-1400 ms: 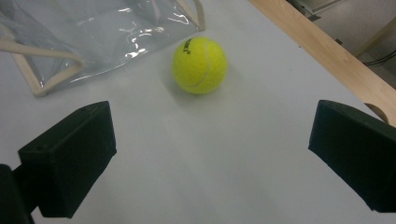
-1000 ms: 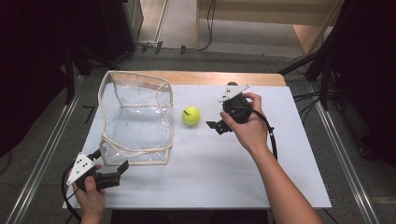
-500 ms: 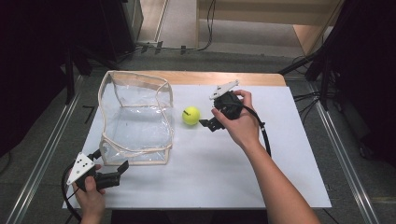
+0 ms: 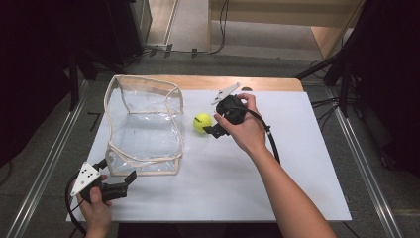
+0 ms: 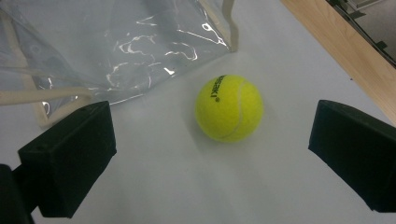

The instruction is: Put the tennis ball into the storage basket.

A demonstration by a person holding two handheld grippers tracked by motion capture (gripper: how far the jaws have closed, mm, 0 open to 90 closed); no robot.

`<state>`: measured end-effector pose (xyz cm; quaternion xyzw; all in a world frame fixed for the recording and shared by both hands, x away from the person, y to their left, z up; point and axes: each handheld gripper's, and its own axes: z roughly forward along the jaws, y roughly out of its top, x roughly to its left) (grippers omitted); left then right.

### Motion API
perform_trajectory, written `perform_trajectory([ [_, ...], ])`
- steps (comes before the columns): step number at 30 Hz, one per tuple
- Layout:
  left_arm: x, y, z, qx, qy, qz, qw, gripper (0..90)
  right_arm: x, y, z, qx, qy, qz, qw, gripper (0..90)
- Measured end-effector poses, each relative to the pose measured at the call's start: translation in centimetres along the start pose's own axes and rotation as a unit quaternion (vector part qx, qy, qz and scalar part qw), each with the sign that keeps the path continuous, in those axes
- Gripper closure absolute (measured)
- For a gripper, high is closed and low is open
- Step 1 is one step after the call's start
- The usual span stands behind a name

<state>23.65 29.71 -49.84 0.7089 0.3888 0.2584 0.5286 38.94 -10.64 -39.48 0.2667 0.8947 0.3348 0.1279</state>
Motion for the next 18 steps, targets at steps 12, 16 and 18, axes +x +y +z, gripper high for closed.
perform_trajectory([
  [12,0.0,0.0,0.0,-0.001,-0.001,-0.001,1.0,0.0,0.2,1.4,2.2,0.022,0.008,-0.014,0.9996,0.0],
  [16,0.0,0.0,0.0,0.0,-0.001,-0.001,1.0,0.0,0.2,1.7,2.8,0.03,0.01,-0.016,0.9994,0.0],
  [18,0.0,0.0,0.0,-0.001,-0.001,-0.002,1.0,0.0,0.2,1.9,3.3,0.035,0.013,-0.018,0.9992,0.0],
])
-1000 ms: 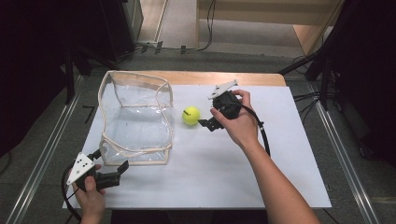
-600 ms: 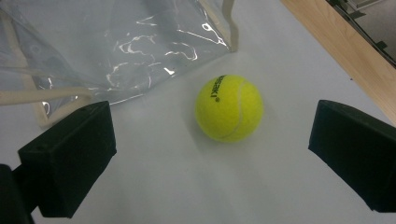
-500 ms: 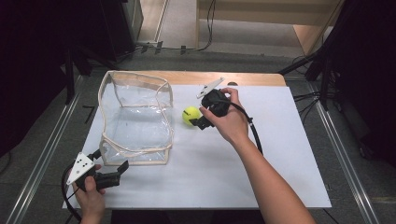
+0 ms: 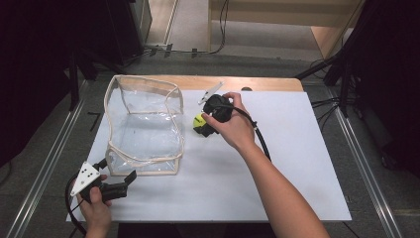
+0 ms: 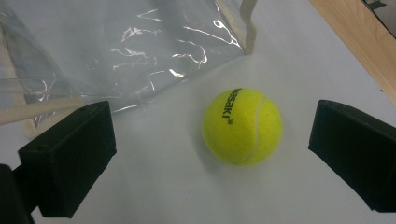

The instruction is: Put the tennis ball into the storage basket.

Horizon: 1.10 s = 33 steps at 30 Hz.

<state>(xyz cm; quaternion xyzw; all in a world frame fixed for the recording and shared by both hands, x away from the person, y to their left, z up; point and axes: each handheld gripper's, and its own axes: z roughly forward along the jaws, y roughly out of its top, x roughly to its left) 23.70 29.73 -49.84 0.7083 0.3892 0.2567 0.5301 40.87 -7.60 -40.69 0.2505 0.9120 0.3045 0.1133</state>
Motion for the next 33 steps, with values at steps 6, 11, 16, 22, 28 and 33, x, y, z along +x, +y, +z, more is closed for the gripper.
perform_trajectory([
  [6,0.0,0.0,0.0,0.0,0.001,0.0,1.0,0.0,-0.1,0.3,0.7,0.007,0.004,-0.003,1.0,0.0],
  [11,0.0,0.0,0.0,0.0,0.001,0.0,1.0,0.0,-0.1,0.6,1.3,0.019,0.007,0.0,0.9998,0.0],
  [16,0.0,0.0,0.0,0.001,0.001,0.0,1.0,0.0,-0.4,0.9,2.1,0.032,0.011,-0.003,0.9994,0.0],
  [22,0.0,0.0,0.0,0.001,0.001,-0.001,1.0,0.0,-0.4,1.0,3.6,0.051,0.021,0.002,0.9985,0.0],
  [28,0.0,0.0,0.1,0.002,0.0,-0.001,1.0,0.0,-0.4,1.1,4.5,0.065,0.021,0.003,0.9976,0.0],
  [33,0.0,0.0,0.1,0.002,0.001,-0.001,1.0,0.0,-0.6,1.2,5.0,0.074,0.019,0.0,0.9971,0.0],
])
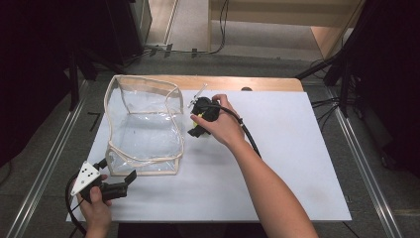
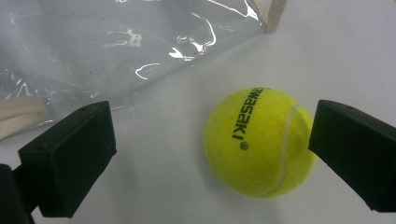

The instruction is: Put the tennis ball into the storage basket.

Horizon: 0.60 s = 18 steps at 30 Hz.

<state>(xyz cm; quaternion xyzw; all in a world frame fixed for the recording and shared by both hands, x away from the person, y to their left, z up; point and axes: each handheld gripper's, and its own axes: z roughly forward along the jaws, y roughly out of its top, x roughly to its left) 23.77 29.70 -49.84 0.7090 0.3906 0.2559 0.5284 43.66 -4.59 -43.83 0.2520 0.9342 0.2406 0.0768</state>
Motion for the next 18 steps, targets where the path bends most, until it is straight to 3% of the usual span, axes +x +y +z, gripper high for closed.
perform_trajectory([
  [9,0.0,0.0,0.1,0.001,0.001,-0.001,1.0,0.0,-0.3,0.1,0.6,0.002,-0.002,0.015,0.9999,0.0],
  [18,0.0,0.0,0.1,0.001,0.001,-0.001,1.0,0.0,-1.4,0.1,1.4,0.02,-0.029,0.031,0.9989,0.0],
])
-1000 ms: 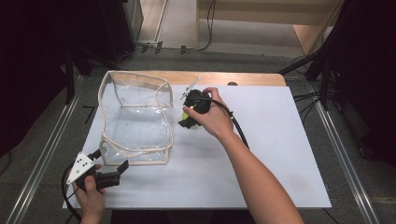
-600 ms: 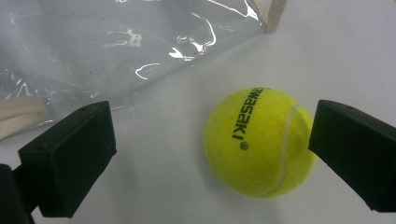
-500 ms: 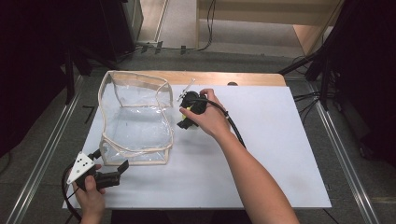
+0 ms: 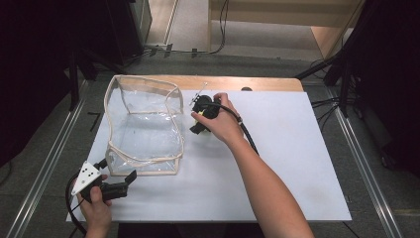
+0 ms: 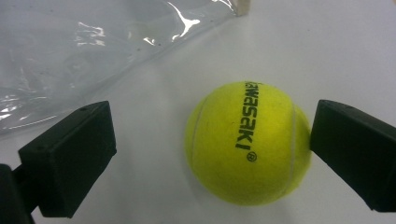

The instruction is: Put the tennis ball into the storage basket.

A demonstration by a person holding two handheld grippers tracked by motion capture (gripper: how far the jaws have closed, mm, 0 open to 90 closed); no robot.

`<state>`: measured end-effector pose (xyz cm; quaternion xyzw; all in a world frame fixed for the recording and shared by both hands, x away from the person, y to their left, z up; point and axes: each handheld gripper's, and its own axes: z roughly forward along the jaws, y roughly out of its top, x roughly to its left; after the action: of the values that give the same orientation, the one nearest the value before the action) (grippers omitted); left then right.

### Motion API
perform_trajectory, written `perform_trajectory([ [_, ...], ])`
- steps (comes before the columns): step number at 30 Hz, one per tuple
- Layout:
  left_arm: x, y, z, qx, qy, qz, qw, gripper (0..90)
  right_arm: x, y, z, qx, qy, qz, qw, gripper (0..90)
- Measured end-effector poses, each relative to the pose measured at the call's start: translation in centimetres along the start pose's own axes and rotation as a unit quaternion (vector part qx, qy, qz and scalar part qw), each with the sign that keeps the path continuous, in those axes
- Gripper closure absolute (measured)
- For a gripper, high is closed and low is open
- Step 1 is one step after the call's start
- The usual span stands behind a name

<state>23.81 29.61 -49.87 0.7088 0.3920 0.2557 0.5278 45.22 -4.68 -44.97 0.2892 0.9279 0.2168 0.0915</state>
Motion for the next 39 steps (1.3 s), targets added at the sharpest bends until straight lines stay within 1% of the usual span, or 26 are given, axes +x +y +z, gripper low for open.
perform_trajectory([
  [4,0.0,0.0,0.0,0.0,0.0,0.0,1.0,0.0,-0.2,0.1,0.5,0.007,-0.011,0.009,0.9999,0.0],
  [5,0.0,0.0,0.0,0.001,0.001,0.0,1.0,0.0,-0.3,0.1,0.7,0.007,-0.011,0.005,0.9999,0.0],
  [6,0.0,0.0,0.0,0.0,0.0,0.0,1.0,0.0,-0.3,0.1,1.2,0.008,-0.022,0.008,0.9997,8.6],
  [7,0.0,0.0,0.0,0.0,0.0,0.0,1.0,0.0,-0.3,0.1,1.2,0.008,-0.022,0.008,0.9997,8.6],
  [8,0.0,0.0,0.0,0.001,0.001,0.0,1.0,0.0,-0.2,0.2,1.4,0.011,-0.031,0.013,0.9994,11.2],
  [9,0.0,0.0,0.0,0.0,0.0,0.0,1.0,0.0,-0.1,0.2,1.8,0.012,-0.035,0.006,0.9993,11.2],
  [11,0.0,0.0,0.0,0.001,0.0,0.0,1.0,0.0,0.0,0.3,2.0,0.011,-0.037,0.009,0.9992,11.7],
  [12,0.0,0.0,0.0,0.001,0.001,-0.001,1.0,0.0,0.0,0.4,2.1,0.008,-0.043,0.005,0.999,13.1],
  [14,0.0,0.0,0.0,0.001,0.001,-0.001,1.0,0.0,0.2,0.5,2.2,0.003,-0.048,0.013,0.9988,17.6],
  [15,0.0,0.0,0.0,0.001,0.001,-0.001,1.0,0.0,0.1,0.5,2.1,-0.006,-0.052,0.009,0.9986,21.6],
  [16,0.0,0.0,0.0,0.001,0.001,0.0,1.0,0.0,0.1,0.6,2.0,-0.011,-0.052,0.01,0.9986,24.9],
  [17,0.0,0.0,0.0,0.001,0.001,0.0,1.0,0.0,0.1,0.6,1.8,-0.014,-0.048,0.014,0.9986,25.2],
  [26,0.0,0.0,0.0,0.001,0.001,-0.001,1.0,0.0,0.3,0.6,1.8,-0.01,-0.056,0.012,0.9983,25.9],
  [28,0.0,0.0,0.0,0.001,0.001,-0.001,1.0,0.0,0.5,0.6,1.6,-0.006,-0.053,0.01,0.9985,26.0],
  [29,0.0,0.0,0.0,0.001,0.001,-0.001,1.0,0.0,0.5,0.5,1.5,-0.007,-0.05,0.005,0.9987,26.1],
  [31,0.0,0.0,0.0,0.002,0.001,0.0,1.0,0.0,0.5,0.4,1.3,-0.006,-0.04,0.002,0.9992,26.1],
  [32,0.0,0.0,0.0,0.003,0.001,0.001,1.0,0.0,0.6,0.3,1.2,-0.003,-0.034,0.004,0.9994,26.2],
  [33,0.0,0.0,0.0,0.002,0.001,0.001,1.0,0.0,0.7,0.2,1.1,-0.003,-0.033,-0.001,0.9994,26.1],
  [34,0.0,0.0,0.0,0.003,0.001,0.001,1.0,0.0,0.8,0.1,1.0,-0.002,-0.033,0.001,0.9994,26.2],
  [35,0.0,0.0,0.0,0.003,0.001,0.001,1.0,0.0,0.8,-0.1,0.8,-0.003,-0.032,-0.005,0.9995,26.3],
  [38,0.0,0.0,0.0,0.005,0.001,0.002,1.0,0.0,1.0,-0.3,0.4,-0.006,-0.027,0.0,0.9996,27.5],
  [39,0.0,0.0,0.0,0.006,0.001,0.003,1.0,0.0,0.9,-0.4,0.3,-0.012,-0.023,-0.007,0.9996,28.4],
])
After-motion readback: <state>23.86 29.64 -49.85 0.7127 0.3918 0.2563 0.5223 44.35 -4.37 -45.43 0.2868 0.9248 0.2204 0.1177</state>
